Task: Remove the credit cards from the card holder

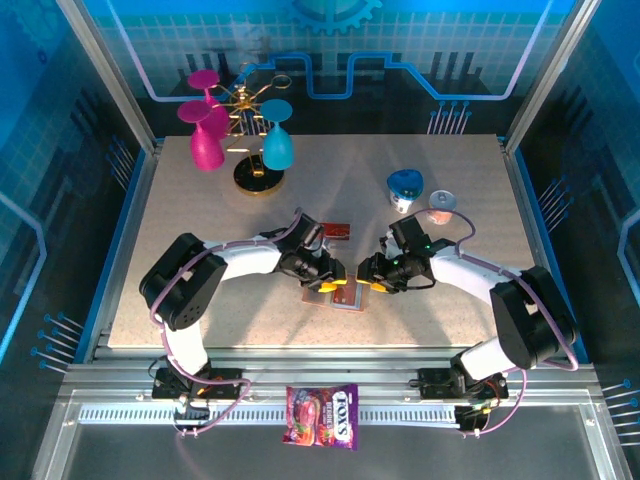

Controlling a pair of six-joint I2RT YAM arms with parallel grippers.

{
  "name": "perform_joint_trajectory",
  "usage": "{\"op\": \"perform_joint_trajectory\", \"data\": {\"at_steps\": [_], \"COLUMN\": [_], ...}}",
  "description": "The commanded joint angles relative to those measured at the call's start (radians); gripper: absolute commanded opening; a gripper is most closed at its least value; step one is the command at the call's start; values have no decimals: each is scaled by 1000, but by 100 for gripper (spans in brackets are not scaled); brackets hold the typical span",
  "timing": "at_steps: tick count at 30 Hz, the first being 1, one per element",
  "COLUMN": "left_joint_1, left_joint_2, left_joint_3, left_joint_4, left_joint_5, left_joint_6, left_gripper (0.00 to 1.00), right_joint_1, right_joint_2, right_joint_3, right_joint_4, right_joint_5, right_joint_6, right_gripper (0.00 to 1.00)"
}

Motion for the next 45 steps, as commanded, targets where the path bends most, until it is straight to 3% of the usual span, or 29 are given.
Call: {"op": "perform_joint_trajectory", "data": {"at_steps": [1,7,14,19,33,45], "left_joint_1": [-7,-6,-6,-6,-6,-6], "left_joint_2": [13,12,4,7,43,7], "left_joint_3": [34,47,23,32,38,62], "left_joint_4": [-71,-114,-31,-32,-47,-203], "left_joint_5": [-10,-31,16,24,28,-93], "left_joint_6": [48,76,44,50,50,131], "left_gripper": [37,38,38,31,33,37], "right_joint_1": [-12,-11,-9,-9,-10,-9], "right_joint_2": [-20,-21,-24,-23,-19,-22], "right_joint_3": [8,9,4,3,-2,-2], "right_joint_4": [-25,-30,-25,-19,-14,-14], "right_joint_5": [3,1,2,0,-4,-6], "right_joint_6": [-17,-19,-14,-14,-14,-16], "right_gripper": [49,49,48,48,48,48]}}
